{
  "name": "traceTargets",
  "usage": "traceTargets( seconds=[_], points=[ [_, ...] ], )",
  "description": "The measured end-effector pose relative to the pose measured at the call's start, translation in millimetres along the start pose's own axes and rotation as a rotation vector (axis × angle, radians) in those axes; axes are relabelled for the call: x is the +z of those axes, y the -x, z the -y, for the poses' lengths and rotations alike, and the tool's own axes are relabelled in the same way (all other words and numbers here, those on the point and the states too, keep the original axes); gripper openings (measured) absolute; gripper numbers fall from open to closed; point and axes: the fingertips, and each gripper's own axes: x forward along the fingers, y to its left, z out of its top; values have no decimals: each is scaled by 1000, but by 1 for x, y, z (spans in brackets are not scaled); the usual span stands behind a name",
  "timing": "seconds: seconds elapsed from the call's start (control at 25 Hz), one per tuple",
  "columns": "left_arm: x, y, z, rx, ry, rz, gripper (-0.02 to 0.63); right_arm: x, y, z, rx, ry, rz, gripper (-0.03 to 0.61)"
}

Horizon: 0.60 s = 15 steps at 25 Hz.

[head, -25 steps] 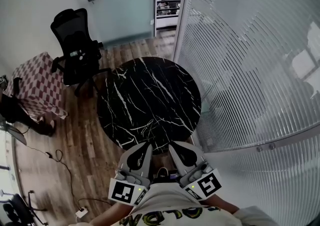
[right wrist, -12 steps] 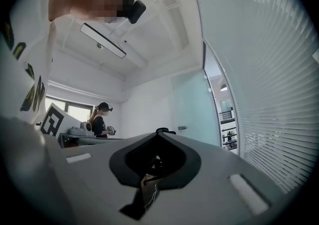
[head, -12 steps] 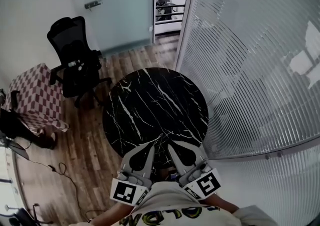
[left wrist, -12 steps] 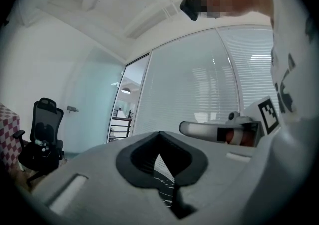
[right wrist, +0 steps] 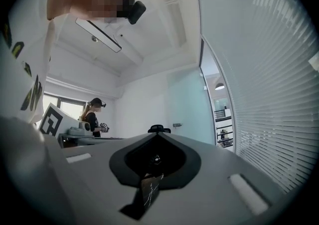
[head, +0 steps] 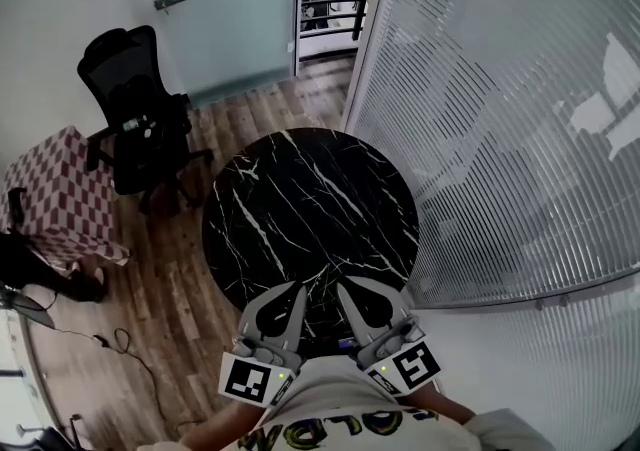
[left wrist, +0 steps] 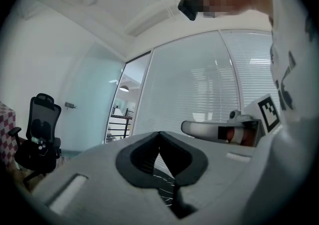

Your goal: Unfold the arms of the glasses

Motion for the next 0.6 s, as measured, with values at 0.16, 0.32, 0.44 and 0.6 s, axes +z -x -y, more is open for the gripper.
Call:
traceTargets(
  seconds=[0.16,0.32,0.44,0.6],
  points=[
    [-6,-7,-4,-8,-3,-17,3,-8,-6,8,-16,12,-28,2],
    [-18,-18,-6,-9,-17,-47,3,-23,-9,24,-39,18,-75,2],
    [-28,-26,-4,4,17,-67,5,-40,-6,35,-48,9,-120,2],
    [-57,-35,-2,3,54,-131,17,-66,-3,47,-49,-5,-182,2]
  ],
)
